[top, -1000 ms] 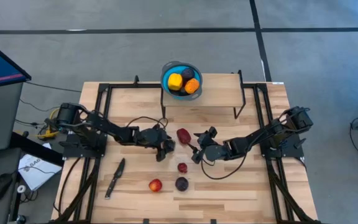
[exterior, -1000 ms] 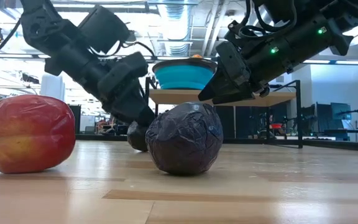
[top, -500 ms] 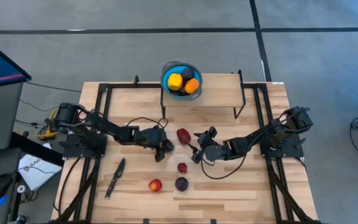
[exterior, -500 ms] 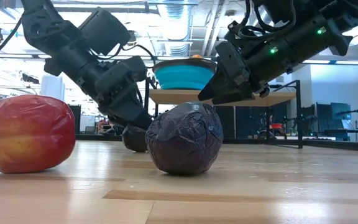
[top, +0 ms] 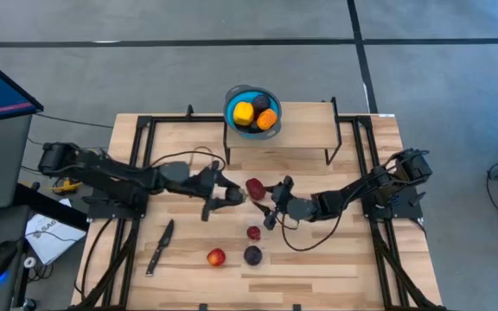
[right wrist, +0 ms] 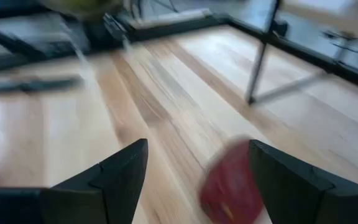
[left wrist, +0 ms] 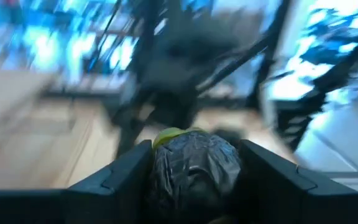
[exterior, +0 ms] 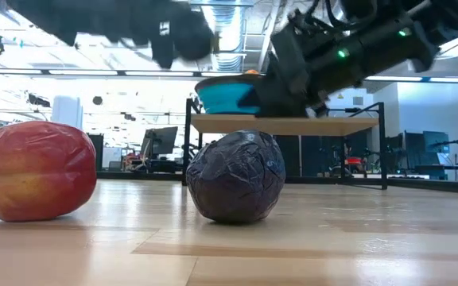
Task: Pick & Place Fruit
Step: Put the purple mangosteen into the blue strainer bowl on the shelf
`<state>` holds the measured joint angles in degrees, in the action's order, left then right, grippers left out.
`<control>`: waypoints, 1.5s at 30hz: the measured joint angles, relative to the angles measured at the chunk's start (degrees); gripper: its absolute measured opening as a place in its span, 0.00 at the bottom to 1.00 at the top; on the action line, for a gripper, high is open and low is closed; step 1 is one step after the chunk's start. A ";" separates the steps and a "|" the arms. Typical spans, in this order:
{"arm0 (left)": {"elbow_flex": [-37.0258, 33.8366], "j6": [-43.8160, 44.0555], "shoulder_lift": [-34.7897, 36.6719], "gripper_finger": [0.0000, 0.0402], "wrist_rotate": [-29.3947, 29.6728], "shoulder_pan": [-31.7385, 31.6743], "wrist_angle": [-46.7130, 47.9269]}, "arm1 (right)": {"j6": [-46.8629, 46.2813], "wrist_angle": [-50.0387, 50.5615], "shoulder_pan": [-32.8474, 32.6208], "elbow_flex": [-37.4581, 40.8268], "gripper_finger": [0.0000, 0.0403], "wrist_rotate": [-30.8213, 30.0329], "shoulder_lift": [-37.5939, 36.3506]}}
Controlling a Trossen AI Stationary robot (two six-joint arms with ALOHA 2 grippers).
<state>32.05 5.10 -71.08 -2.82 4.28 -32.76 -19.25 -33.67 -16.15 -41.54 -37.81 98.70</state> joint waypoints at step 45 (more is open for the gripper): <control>0.00 -13.81 1.58 0.56 1.36 2.81 -23.99 | 26.89 -24.86 4.16 -15.22 0.71 25.76 0.02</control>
<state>32.05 -8.71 -69.49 -1.45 7.09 -56.75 7.64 -58.53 -11.99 -56.75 -12.05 98.72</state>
